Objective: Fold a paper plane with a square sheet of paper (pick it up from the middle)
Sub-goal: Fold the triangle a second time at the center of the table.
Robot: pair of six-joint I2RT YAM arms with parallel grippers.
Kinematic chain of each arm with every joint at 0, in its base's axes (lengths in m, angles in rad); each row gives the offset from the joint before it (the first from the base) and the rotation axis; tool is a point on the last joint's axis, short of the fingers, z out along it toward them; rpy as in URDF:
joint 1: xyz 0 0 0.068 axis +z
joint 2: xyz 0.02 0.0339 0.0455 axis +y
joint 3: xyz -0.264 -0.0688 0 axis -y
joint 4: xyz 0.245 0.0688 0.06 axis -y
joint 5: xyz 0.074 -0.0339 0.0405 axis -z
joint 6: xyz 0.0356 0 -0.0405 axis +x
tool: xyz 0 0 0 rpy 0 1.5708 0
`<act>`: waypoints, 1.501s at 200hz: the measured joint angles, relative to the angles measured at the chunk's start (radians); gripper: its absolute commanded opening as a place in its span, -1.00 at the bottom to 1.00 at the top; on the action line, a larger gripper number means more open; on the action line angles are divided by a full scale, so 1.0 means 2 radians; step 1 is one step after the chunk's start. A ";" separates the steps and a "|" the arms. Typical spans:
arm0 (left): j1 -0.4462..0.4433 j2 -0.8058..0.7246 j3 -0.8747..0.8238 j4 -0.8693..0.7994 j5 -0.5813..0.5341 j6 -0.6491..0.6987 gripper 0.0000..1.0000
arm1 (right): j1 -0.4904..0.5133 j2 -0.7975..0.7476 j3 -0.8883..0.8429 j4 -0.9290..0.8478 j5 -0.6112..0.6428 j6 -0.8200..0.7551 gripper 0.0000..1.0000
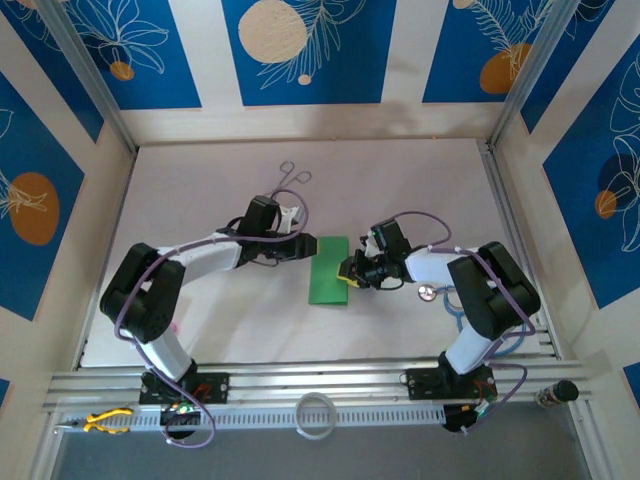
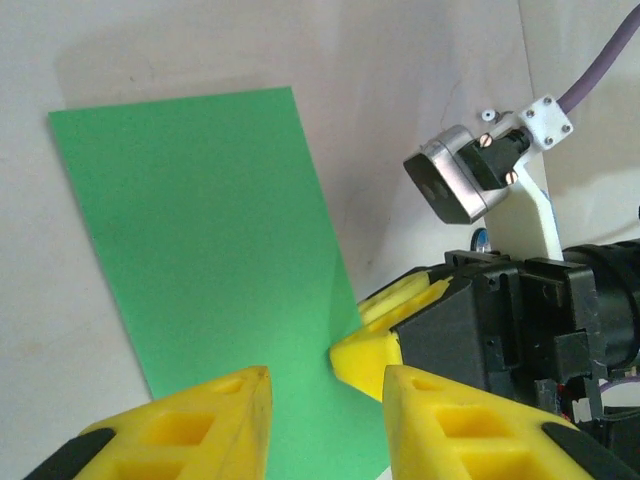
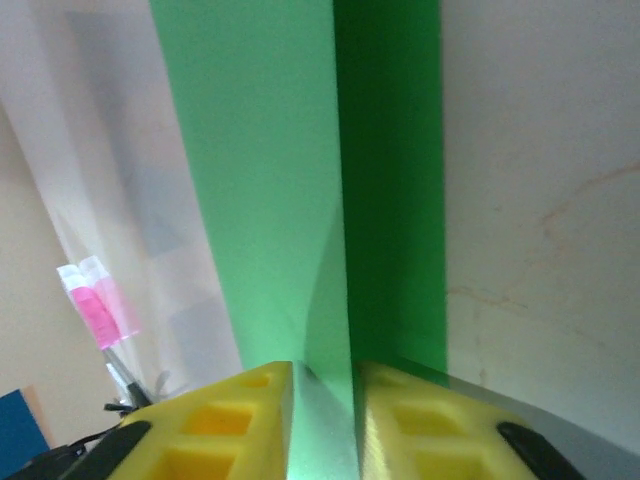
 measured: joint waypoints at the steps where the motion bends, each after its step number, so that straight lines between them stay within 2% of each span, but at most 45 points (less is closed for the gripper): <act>1: 0.000 0.000 0.000 0.000 0.000 0.000 -0.32 | 0.000 0.000 0.000 0.000 0.001 0.000 -0.63; 67: 0.000 -0.008 -0.019 0.006 0.000 0.010 -0.35 | 0.015 0.016 0.029 -0.048 0.035 -0.028 -0.67; 119: -0.006 -0.015 -0.019 0.005 0.010 0.023 -0.60 | 0.020 0.005 0.038 -0.082 0.058 -0.039 -0.67; 182: -0.065 0.038 0.018 -0.062 0.019 0.060 -0.72 | 0.019 0.001 0.039 -0.085 0.053 -0.040 -0.67; 220: -0.075 0.058 0.019 -0.094 0.000 0.065 -0.73 | 0.011 0.001 0.039 -0.074 0.037 -0.036 -0.67; 273: -0.083 0.022 0.007 -0.079 -0.025 0.087 -0.28 | -0.006 0.001 0.031 -0.046 0.005 -0.020 -0.75; 300: -0.114 -0.026 -0.005 -0.071 -0.067 0.126 -0.16 | -0.014 0.001 0.031 -0.037 -0.014 -0.013 -0.79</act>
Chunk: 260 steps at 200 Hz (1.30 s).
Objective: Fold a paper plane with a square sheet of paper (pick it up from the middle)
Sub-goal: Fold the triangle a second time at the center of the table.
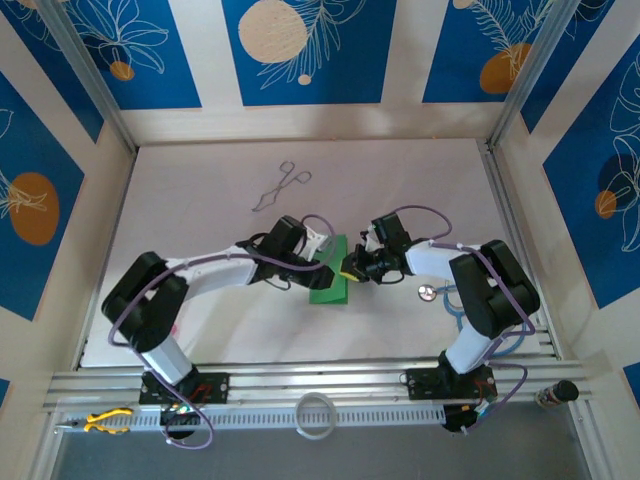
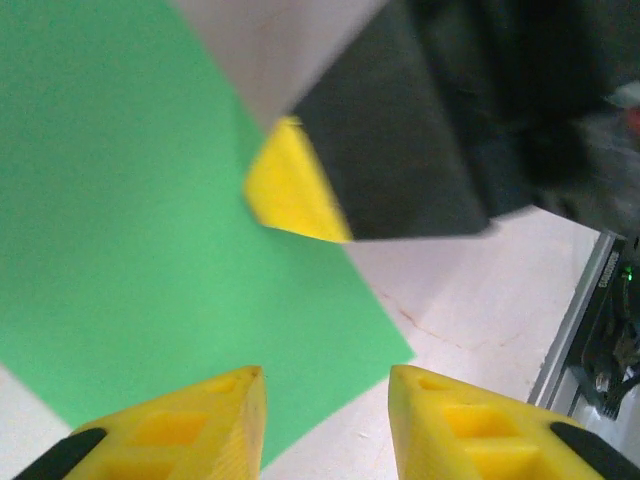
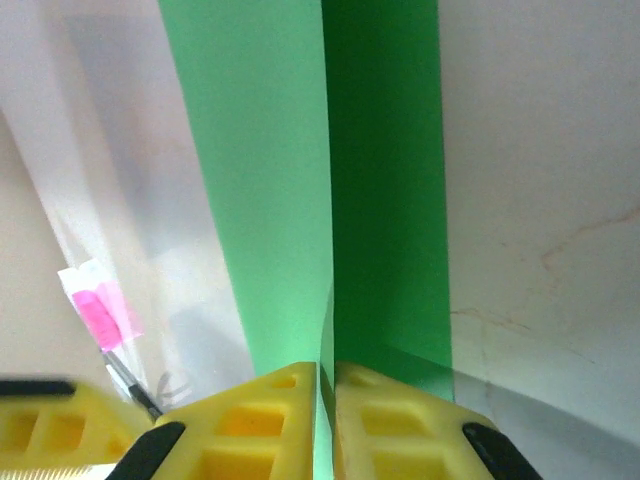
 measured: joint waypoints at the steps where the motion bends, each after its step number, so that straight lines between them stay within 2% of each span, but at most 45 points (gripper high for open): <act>1: -0.001 -0.001 0.000 0.000 -0.002 0.002 -0.16 | 0.000 0.000 0.000 0.001 0.000 0.001 -0.79; 55: -0.095 -0.017 0.000 -0.014 -0.128 0.084 0.09 | -0.004 0.000 0.000 0.007 -0.018 0.013 -0.81; 82: -0.133 -0.015 0.000 -0.018 -0.197 0.114 0.14 | -0.006 0.000 0.000 0.007 -0.023 0.016 -0.81; 149: -0.172 0.025 0.017 -0.023 -0.297 0.146 0.15 | -0.009 0.000 0.000 0.007 -0.026 0.018 -0.81; 199: -0.176 0.033 0.021 -0.023 -0.328 0.147 -0.02 | -0.009 0.000 0.000 0.007 -0.026 0.019 -0.81; 260: -0.177 0.033 0.021 -0.023 -0.337 0.151 -0.53 | -0.010 0.000 0.000 0.007 -0.026 0.019 -0.79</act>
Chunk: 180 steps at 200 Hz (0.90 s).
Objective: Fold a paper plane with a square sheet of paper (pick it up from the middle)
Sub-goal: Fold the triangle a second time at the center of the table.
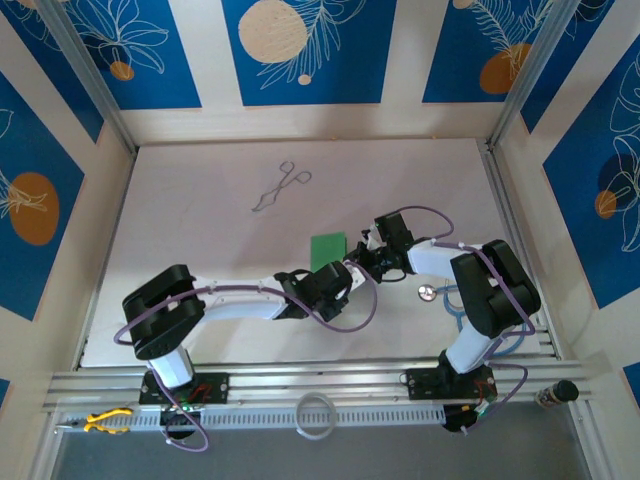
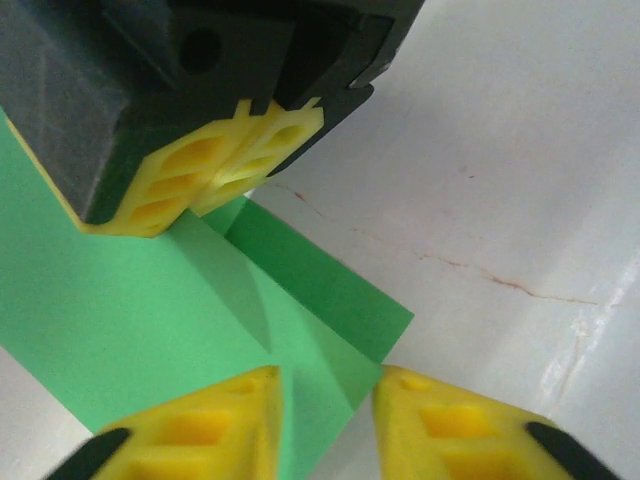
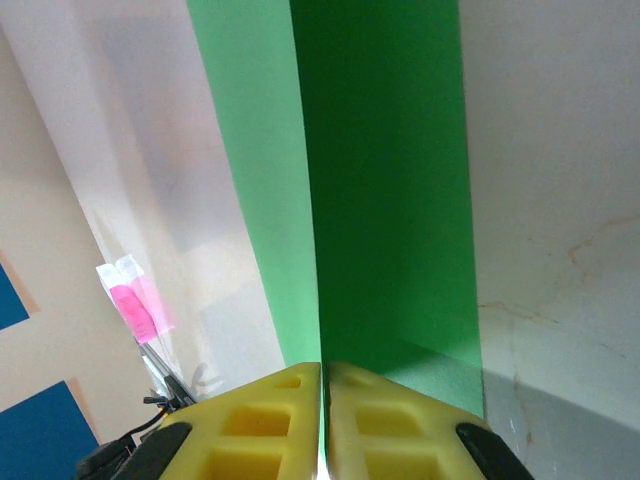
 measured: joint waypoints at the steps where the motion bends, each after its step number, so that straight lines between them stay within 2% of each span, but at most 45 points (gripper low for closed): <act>1: 0.000 0.000 0.000 0.000 0.000 0.001 -0.53 | 0.000 0.000 0.000 0.000 0.000 0.000 -0.79; 62: 0.000 0.000 0.001 0.000 -0.003 0.005 -1.00 | -0.002 0.000 0.000 -0.001 0.000 0.000 -0.73; 96: 0.000 0.000 0.001 0.002 -0.003 0.002 -1.00 | -0.004 -0.004 -0.002 -0.006 0.006 0.000 -0.70; 132: 0.000 -0.001 0.001 0.004 -0.002 -0.008 -1.00 | -0.014 -0.033 -0.017 -0.014 0.014 0.000 -0.53; 180: 0.015 -0.014 0.001 0.012 0.052 -0.040 -1.00 | -0.043 -0.087 -0.055 -0.019 0.031 0.000 -0.34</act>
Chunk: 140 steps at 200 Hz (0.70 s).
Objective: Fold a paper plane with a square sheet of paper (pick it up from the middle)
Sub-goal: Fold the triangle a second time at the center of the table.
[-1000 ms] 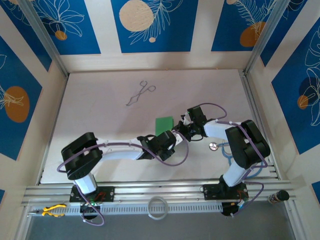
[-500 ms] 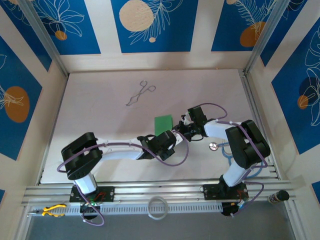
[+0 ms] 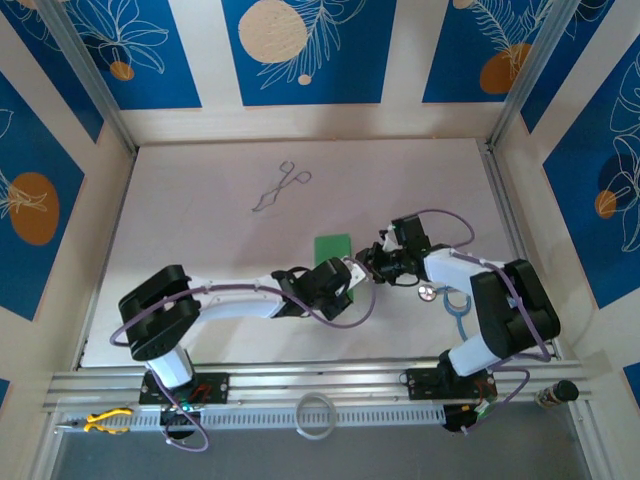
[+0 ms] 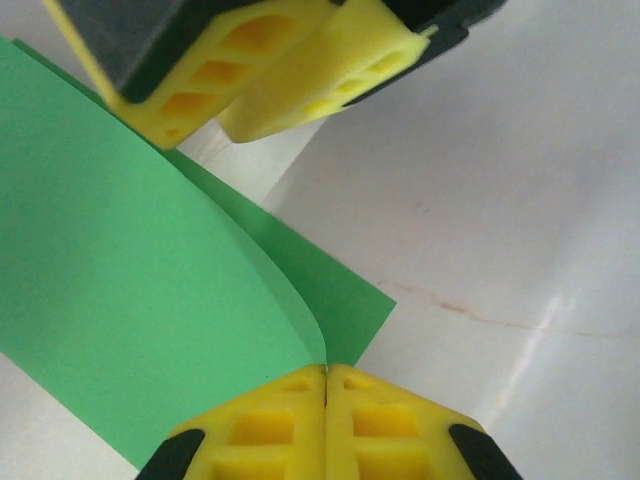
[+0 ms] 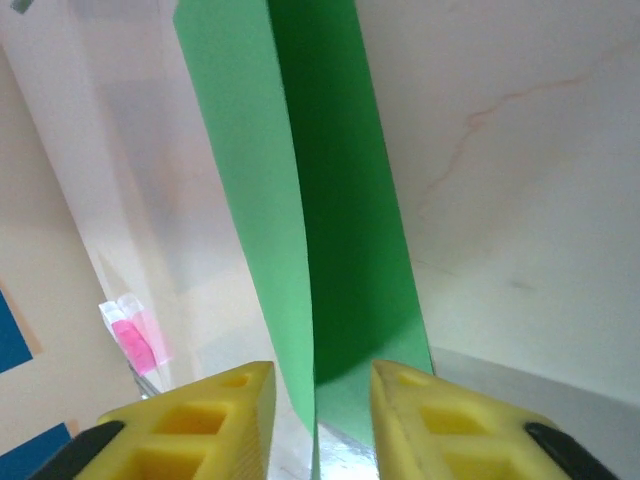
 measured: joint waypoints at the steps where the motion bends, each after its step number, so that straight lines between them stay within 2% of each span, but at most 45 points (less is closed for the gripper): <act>1: 0.000 0.000 0.000 0.001 0.002 -0.001 -1.00 | -0.001 -0.002 -0.002 0.000 0.001 -0.001 -0.34; 45: 0.042 -0.010 0.000 0.023 0.089 -0.044 -1.00 | -0.020 -0.078 -0.053 -0.006 0.018 0.007 -0.34; 82: 0.066 -0.009 0.000 0.039 0.159 -0.073 -1.00 | -0.016 -0.139 -0.092 -0.003 0.022 0.022 -0.63; 107: 0.074 -0.005 0.000 0.050 0.191 -0.089 -1.00 | 0.002 -0.145 -0.103 -0.002 0.020 0.023 -0.78; 140: 0.082 0.001 0.000 0.055 0.212 -0.101 -1.00 | 0.029 -0.126 -0.105 0.007 0.020 0.024 -0.87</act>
